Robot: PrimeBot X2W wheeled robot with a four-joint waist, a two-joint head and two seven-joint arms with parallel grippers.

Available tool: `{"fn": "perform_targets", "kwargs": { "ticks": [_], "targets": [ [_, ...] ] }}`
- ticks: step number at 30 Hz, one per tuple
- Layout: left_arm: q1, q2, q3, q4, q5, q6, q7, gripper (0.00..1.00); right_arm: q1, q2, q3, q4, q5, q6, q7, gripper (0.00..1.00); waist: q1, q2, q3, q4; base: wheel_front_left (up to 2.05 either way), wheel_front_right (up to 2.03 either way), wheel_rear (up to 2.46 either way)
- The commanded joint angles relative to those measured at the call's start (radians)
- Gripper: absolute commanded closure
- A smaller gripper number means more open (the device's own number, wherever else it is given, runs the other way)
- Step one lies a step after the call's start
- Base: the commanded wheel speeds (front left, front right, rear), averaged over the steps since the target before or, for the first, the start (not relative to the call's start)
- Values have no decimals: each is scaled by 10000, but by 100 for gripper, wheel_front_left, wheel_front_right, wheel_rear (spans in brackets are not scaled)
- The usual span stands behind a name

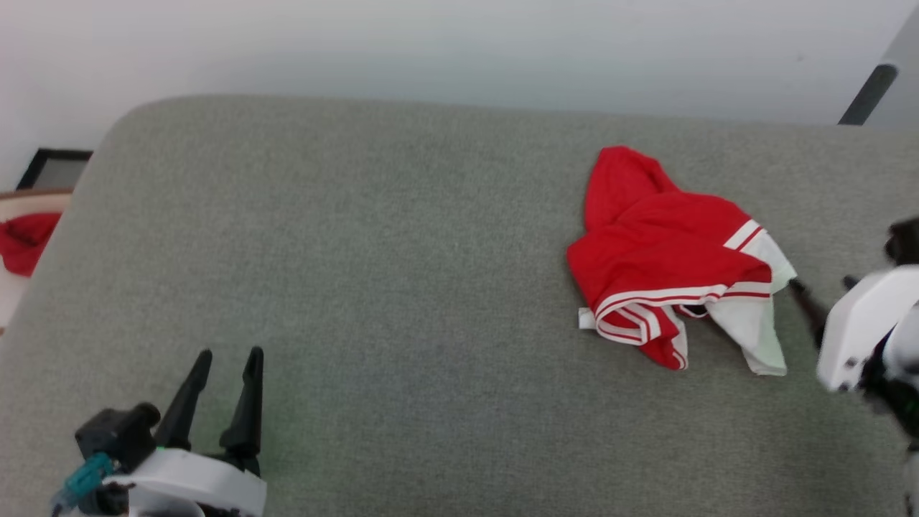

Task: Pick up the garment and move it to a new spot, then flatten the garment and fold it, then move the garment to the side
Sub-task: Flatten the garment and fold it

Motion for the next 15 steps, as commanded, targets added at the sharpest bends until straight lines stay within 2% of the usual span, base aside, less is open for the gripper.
{"fn": "perform_targets", "kwargs": {
  "ticks": [1, 4, 8, 15],
  "targets": [
    [-217, 16, 0, 18, -106, -24, 7, 0, -364, -81, -191, 60, 190, -6, 534, 0, 0, 0, 419, 245, 0, 0, 0],
    [-403, 31, -80, 52, -250, -24, 7, 0, -856, -155, -481, 288, 88, -6, 1845, 0, 0, 0, 728, 360, 0, 0, 0],
    [-620, 78, -154, 92, -416, -23, 7, 0, -1307, -41, -700, 626, -241, -6, 3064, 0, 0, 0, 1105, 471, 0, 0, 0],
    [-847, 25, -280, 123, -599, -23, 7, 0, -1233, 174, -420, 872, -499, -6, 4017, 0, 0, 0, 1478, 573, 0, 0, 0]
  ]
}}
